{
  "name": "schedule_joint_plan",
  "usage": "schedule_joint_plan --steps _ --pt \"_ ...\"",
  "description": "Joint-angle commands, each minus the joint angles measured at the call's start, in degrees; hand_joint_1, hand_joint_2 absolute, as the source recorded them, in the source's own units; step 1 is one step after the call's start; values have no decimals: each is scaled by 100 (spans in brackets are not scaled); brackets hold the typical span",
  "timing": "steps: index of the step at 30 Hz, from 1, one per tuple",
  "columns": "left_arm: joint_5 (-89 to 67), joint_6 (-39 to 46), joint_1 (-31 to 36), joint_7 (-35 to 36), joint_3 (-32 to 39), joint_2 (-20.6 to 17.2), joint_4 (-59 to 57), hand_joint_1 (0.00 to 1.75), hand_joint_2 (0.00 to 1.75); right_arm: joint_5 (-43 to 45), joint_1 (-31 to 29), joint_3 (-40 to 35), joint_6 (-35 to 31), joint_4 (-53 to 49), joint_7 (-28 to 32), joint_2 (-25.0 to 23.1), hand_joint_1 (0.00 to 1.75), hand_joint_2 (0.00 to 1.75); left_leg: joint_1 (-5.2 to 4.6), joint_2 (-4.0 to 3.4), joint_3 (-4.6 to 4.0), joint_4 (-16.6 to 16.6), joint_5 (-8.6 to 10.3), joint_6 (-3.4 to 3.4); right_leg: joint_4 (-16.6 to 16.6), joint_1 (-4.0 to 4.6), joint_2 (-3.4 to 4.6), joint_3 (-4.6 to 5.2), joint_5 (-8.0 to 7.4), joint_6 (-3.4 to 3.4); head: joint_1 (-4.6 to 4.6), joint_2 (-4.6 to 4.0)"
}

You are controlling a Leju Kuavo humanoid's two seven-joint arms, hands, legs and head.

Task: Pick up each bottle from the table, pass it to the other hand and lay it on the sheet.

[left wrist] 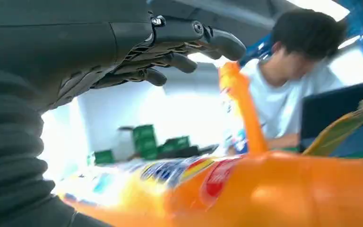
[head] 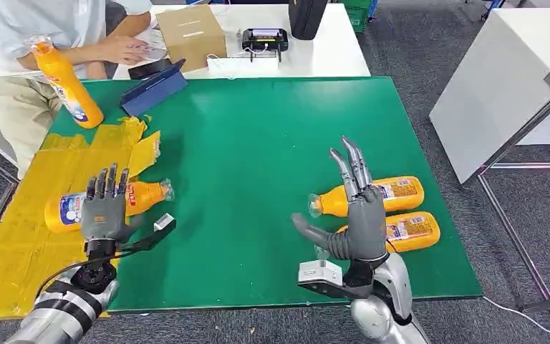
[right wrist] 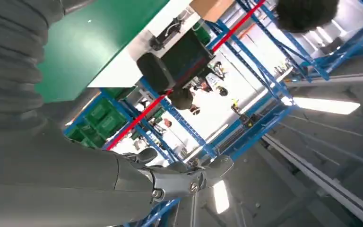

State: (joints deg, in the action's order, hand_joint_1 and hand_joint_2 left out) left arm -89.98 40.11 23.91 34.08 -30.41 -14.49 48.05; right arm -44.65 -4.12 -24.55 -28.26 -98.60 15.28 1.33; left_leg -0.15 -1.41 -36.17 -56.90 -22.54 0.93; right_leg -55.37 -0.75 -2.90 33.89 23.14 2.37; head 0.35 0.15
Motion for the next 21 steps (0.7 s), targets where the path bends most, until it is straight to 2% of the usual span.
schedule_joint_plan --steps 1,2,3,4,5,8,10,14,15,21 --pt "621 -11 -1270 -2261 1711 844 2655 0 175 -1135 -179 237 445 453 -858 567 0 175 4 1 19 0 -12 -2 7 1 23 -22 6 -3 2 0" --pt "1041 -11 -1455 -2920 2074 1131 2960 0 175 -1339 -191 288 577 473 -997 669 0 175 5 5 29 -6 -21 0 7 1 29 -37 14 -1 0 0" --pt "1472 -11 -1682 -3273 2162 1340 3295 0 175 -1587 -217 426 671 578 -1113 820 0 175 1 17 19 -2 -14 3 10 -3 12 -30 10 3 0 0" --pt "1420 -34 -1743 -3290 2176 1375 3443 0 175 -1561 -217 483 678 611 -1045 826 0 175 0 9 12 -2 -10 3 10 -3 12 -18 5 3 -4 0" --pt "2572 -168 -1892 -3807 2074 1438 3876 0 175 -2351 -218 535 924 652 -1447 946 0 175 -4 23 25 -6 -20 7 10 -8 7 -36 15 5 -7 0" --pt "4350 -978 -2319 -4737 1978 1552 4998 0 175 -2582 -416 745 1268 989 -1542 1278 0 175 -10 21 12 -15 -25 7 5 -16 19 -24 14 3 15 0" --pt "4967 -1425 -2417 -4990 1916 1559 5218 0 175 -2549 -554 872 1485 1278 -1474 1456 0 175 -16 -10 16 -16 -39 13 4 -17 45 -24 9 2 4 0" --pt "5860 -1820 -2521 -5563 1860 1616 5369 0 175 -2463 -951 954 1798 1970 -1325 1736 0 175 -25 7 0 -4 -19 23 14 -22 7 -11 -1 10 7 0" --pt "5921 -1833 -2534 -5676 1827 1617 5409 0 175 -2464 -1073 964 1821 2139 -1322 1780 0 175 -20 7 16 -10 -27 22 13 -19 19 -29 5 7 9 0" --pt "6318 -2061 -2485 -5845 1669 1586 5444 0 175 -2514 -1633 811 1975 2955 -1319 1876 0 175 -22 1 13 -4 -20 23 13 -20 24 -25 2 18 7 0"
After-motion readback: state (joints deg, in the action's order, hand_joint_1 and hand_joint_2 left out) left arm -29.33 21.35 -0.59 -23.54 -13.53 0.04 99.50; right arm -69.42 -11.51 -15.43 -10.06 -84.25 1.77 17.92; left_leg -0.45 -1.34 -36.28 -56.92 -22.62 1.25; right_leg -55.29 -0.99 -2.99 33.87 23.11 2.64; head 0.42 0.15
